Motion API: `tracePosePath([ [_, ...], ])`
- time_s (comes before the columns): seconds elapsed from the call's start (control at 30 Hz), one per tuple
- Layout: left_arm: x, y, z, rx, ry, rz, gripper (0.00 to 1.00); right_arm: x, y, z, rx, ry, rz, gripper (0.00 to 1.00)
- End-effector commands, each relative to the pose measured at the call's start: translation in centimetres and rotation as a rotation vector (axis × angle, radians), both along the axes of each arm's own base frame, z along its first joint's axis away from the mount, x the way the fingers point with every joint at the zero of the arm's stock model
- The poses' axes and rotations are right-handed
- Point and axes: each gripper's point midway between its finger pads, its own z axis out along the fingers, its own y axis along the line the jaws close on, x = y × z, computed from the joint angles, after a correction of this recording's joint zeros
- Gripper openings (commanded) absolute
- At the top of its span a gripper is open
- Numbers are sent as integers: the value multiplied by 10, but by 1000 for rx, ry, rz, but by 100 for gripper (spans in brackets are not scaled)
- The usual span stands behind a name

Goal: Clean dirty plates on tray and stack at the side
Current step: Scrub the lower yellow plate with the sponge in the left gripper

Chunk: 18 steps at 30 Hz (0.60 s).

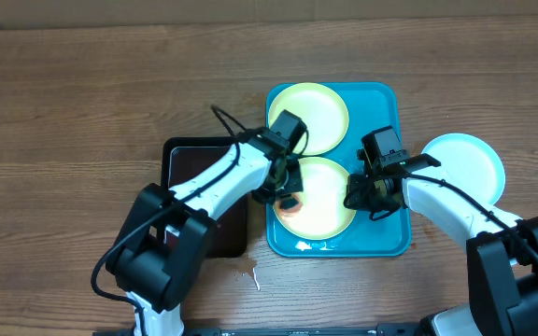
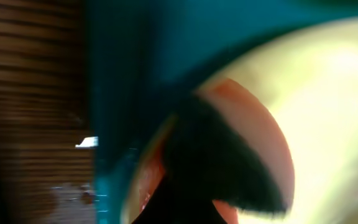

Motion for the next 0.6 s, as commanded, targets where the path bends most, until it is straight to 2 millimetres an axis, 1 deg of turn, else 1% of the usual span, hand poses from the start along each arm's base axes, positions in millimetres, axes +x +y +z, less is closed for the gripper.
tracePosePath([
  [0.0,23,26,-1,60,-35,117,4,-3,-3,-4,-19,12,2,4],
  [0.03,25,25,-2,49,-37,106,4,-3,-3,-4,-19,13,1,4],
  [0.07,27,20,-1,18,-45,64,4,-3,-3,-4,-20,12,1,4],
  [0.13,28,1,-1,-66,-58,-48,4,-3,-3,-4,-20,12,1,4],
  [0.2,22,-21,-4,-143,-53,-141,4,-3,-3,-4,-20,12,1,4],
  [0.27,12,-44,-7,-227,-34,-231,4,-3,-3,-4,-20,15,2,4],
  [0.33,2,-61,-10,-297,-3,-276,4,-4,-4,-4,-21,18,2,4],
  [0.43,-10,-78,-6,-406,51,-302,4,-6,-4,-5,-24,26,2,4],
  [0.5,-18,-86,0,-470,89,-314,4,-7,-4,-5,-25,28,2,4],
  [0.57,-26,-90,2,-490,117,-322,4,-7,-4,-5,-25,28,2,4],
])
